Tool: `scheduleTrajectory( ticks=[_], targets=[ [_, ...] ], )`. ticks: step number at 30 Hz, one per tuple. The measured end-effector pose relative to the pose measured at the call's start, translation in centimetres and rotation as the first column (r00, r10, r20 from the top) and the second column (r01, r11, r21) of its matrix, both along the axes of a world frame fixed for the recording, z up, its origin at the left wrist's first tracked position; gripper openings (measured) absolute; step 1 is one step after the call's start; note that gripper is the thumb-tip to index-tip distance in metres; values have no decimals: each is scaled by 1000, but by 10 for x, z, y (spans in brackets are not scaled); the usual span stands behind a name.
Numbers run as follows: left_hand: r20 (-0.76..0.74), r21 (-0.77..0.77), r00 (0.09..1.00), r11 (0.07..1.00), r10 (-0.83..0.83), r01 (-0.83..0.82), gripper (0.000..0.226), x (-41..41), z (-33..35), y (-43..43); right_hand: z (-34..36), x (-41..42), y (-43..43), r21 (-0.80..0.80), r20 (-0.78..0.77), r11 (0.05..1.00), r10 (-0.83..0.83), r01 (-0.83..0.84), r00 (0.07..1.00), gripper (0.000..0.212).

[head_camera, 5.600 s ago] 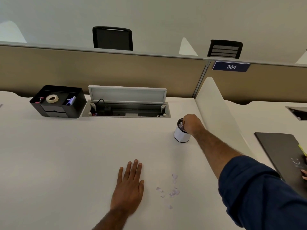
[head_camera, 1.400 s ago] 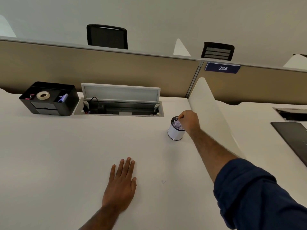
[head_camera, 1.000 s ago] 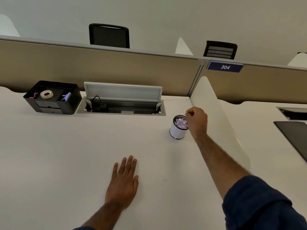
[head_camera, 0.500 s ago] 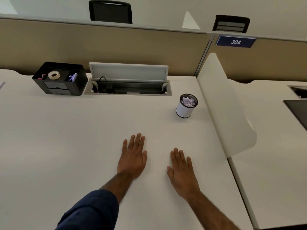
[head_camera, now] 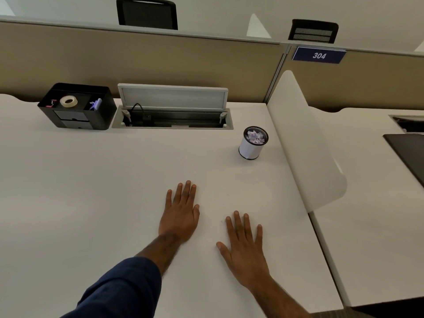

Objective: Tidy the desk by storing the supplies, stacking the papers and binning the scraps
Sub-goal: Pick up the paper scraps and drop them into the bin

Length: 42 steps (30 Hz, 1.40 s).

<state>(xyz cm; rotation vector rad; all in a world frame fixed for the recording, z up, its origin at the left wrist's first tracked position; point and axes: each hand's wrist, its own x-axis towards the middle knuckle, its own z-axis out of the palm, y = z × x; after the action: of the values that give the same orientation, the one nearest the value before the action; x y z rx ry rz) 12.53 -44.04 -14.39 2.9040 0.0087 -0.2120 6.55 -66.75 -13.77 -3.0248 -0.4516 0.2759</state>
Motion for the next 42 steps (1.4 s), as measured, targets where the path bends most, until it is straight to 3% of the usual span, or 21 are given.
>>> scheduleTrajectory(
  ticks=[4, 6, 12, 17, 27, 31, 33, 37, 40, 42],
  targets=[
    [6, -4, 1000, 1000, 4, -4, 69, 1, -1, -1, 15, 21, 9, 143, 108, 984, -120, 104, 987, 46],
    [11, -8, 1000, 1000, 4, -4, 68, 2, -1, 0, 17, 33, 7, 229, 181, 972, -103, 60, 978, 25],
    [15, 12, 1000, 1000, 0, 0, 67, 1, -2, 1, 14, 57, 8, 208, 151, 961, 155, -185, 976, 22],
    [14, 7, 1000, 1000, 2, -2, 66, 0, -4, 1, 14, 60, 14, 152, 193, 946, 254, -285, 948, 11],
    [10, 16, 1000, 1000, 0, 0, 65, 1, -4, 0, 19, 67, 24, 73, 174, 956, 268, -283, 948, 31],
    [8, 8, 1000, 1000, -5, 5, 68, 0, -2, 0, 20, 83, 23, 227, 22, 971, 73, -76, 997, 4],
    [7, -6, 1000, 1000, -3, 3, 69, 0, -2, 0, 27, 93, 15, 410, -166, 901, -80, 143, 983, 12],
    [14, -6, 1000, 1000, -3, 4, 67, 1, -2, 1, 61, 127, -11, 694, -342, 561, -294, 451, 892, 19],
    [20, -4, 1000, 1000, -7, 7, 66, 0, -5, 2, 96, 174, -26, 792, -401, 335, -344, 510, 849, 12],
    [33, -30, 999, 1000, -2, 3, 66, 0, -6, 2, 119, 208, -31, 825, -371, 285, -377, 488, 849, 7]
  ],
)
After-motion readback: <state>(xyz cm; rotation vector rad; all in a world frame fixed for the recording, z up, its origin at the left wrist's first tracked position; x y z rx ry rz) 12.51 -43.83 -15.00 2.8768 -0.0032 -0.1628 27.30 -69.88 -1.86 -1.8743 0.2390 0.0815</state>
